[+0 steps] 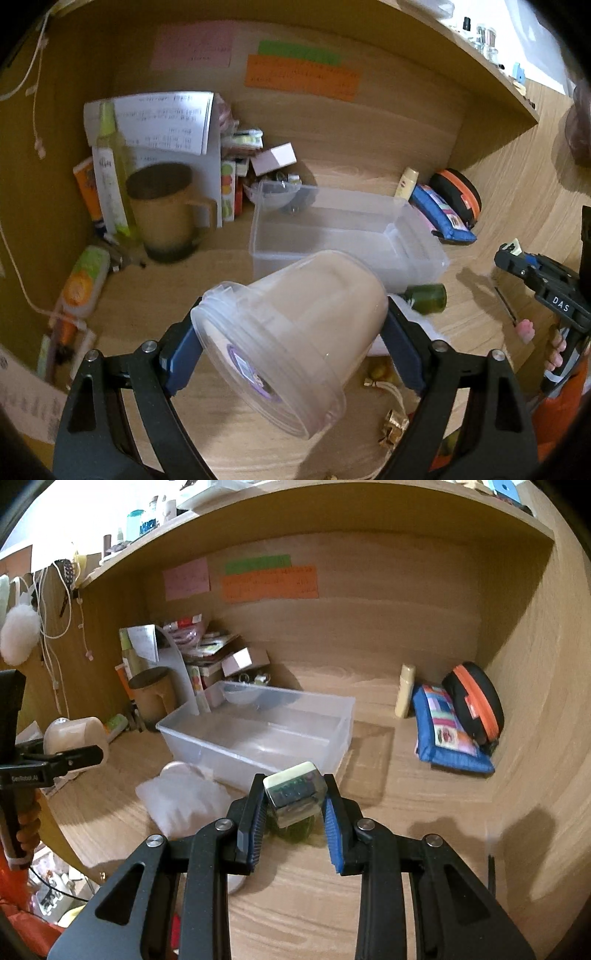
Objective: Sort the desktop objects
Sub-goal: 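Carry the tape roll and square gadget with both tools over the clear plastic bin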
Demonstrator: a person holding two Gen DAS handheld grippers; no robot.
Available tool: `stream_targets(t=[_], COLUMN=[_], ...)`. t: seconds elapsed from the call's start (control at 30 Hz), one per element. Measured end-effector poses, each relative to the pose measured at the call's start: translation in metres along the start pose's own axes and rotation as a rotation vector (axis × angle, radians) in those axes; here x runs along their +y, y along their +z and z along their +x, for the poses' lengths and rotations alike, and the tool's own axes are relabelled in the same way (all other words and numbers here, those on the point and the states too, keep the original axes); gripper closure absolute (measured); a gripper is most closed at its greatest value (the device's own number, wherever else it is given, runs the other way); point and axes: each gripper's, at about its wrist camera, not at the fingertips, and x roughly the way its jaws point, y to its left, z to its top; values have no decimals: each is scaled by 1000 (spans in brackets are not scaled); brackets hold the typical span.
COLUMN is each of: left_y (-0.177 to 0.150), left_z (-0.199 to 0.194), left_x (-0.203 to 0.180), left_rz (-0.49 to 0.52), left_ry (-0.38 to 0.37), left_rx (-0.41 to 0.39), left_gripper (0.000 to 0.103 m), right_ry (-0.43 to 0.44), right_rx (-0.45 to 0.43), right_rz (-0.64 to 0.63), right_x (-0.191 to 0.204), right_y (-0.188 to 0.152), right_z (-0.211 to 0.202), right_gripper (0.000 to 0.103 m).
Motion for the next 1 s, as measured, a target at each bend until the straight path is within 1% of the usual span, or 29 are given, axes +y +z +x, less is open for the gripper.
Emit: stream_targets(t=[0.13,0.27,0.37,0.5,0.73,1.0], left_y=[18,39,53,67,89,105], left_z=[-3,-3,4,14,42,85], left_x=[3,4,6,8,7,3], left_rz=[12,41,34,36,45,59], left_ry=[-21,4,-8,6,12,2], left_rx=[-17,-51,-49,-52,-28,39], left_gripper=[15,15,15,15,15,15], right_ry=[0,4,2,8,8,9], right_rx=[-23,-44,-55,-55,-27,12], right_rz=[-14,-33,-52,-61,-66,-67], right_x=[1,2,3,2,5,2], right_y=[17,33,46,59,70,77], right_z=[6,11,17,30,58,86], right_gripper=[77,77,77,77,77,77])
